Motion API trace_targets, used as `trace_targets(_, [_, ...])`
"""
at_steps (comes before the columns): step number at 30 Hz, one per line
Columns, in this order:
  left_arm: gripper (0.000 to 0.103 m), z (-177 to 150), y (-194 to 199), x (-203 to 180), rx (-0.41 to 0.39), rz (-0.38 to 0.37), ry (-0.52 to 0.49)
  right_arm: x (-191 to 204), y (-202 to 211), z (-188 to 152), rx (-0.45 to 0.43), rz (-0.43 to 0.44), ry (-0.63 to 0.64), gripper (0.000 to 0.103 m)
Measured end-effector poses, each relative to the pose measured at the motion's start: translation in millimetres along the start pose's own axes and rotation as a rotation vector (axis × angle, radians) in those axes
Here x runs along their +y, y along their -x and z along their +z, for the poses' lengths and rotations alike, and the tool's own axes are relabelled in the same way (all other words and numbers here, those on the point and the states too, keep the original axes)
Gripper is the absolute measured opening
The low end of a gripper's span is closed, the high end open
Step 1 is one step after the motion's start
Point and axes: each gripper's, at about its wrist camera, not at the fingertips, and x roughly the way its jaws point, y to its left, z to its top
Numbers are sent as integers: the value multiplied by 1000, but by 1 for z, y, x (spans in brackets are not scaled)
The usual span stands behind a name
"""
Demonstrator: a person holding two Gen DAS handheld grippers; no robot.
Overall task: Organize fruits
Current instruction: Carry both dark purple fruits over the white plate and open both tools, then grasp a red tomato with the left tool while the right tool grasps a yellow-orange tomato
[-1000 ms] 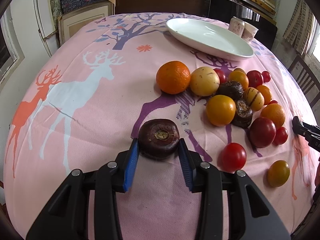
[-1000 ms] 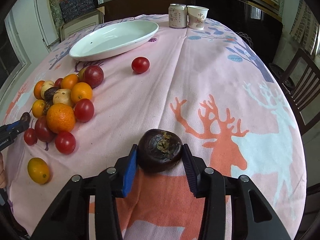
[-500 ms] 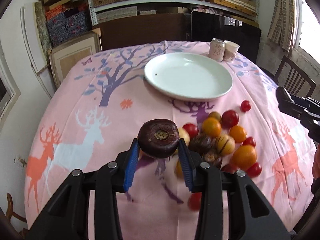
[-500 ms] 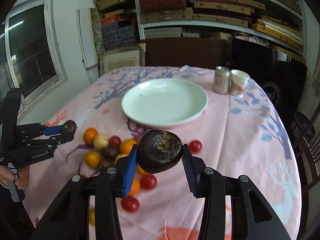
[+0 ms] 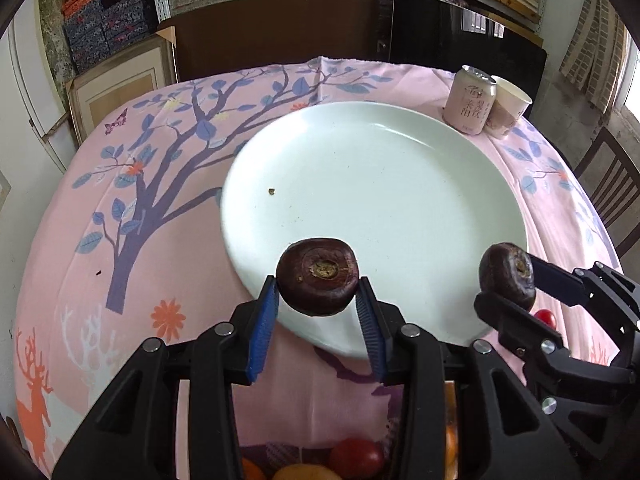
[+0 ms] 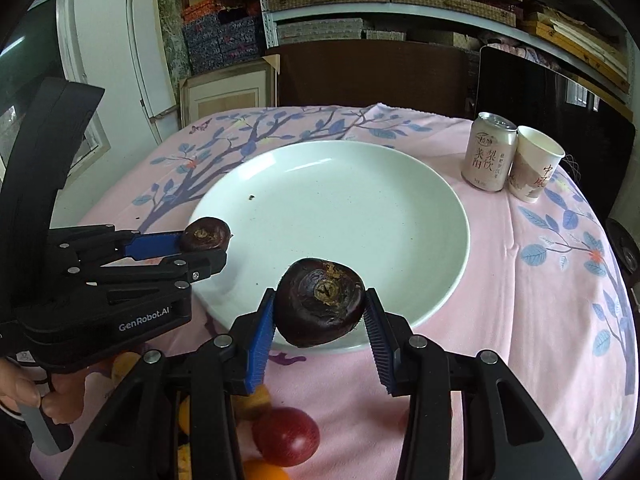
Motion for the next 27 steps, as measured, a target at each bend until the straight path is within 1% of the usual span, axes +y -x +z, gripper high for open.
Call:
trace_targets(1, [40, 1, -4, 0, 11, -9, 5, -2, -6, 1, 13, -6, -1, 46])
trace_targets(2, [45, 2, -7, 0, 22, -19, 14, -4, -10, 2, 21, -10, 2, 57])
trace_targets(3, [51, 2, -7, 0, 20, -27, 21, -4, -12, 2, 21, -26, 11, 64])
trace_targets(4, [55, 2, -5, 0, 9, -28, 22, -4, -11, 2, 10, -46, 19, 64])
trace_targets(5, [67, 1, -1, 1, -1, -21, 23, -4, -7, 1, 3, -48, 23, 64])
trace_targets(6, [76, -1, 5, 3, -9, -6, 26, -5, -3, -1, 2, -35, 17, 64])
trace_targets(7, [77, -5, 12, 5, -22, 4, 28, -7, 4, -3, 0, -18, 3, 64])
trace_targets(10, [77, -22, 38, 10, -58, 2, 6, -12, 29, -15, 0, 26, -17, 64])
trace_targets(11, [80, -29, 47, 11, -69, 11, -1, -13, 40, -21, -2, 45, -16, 64])
trace_targets(14, [87, -57, 74, 15, -104, 40, -16, -7, 77, -47, -19, 97, 6, 69])
trace_targets(16, [89, -77, 88, 19, -118, 44, -13, 3, 97, -67, -10, 129, 41, 70])
trace_targets(19, [90, -107, 101, 24, -103, 39, 4, 19, 117, -98, 24, 170, 76, 71])
trace_targets(22, [90, -134, 111, 29, -91, 34, 33, 36, 127, -126, 66, 210, 99, 71])
trace_targets(24, [90, -148, 115, 32, -77, 29, 49, 47, 131, -140, 81, 230, 107, 71])
trace_targets(27, [90, -166, 119, 31, -54, 28, 45, 59, 136, -154, 89, 245, 107, 71])
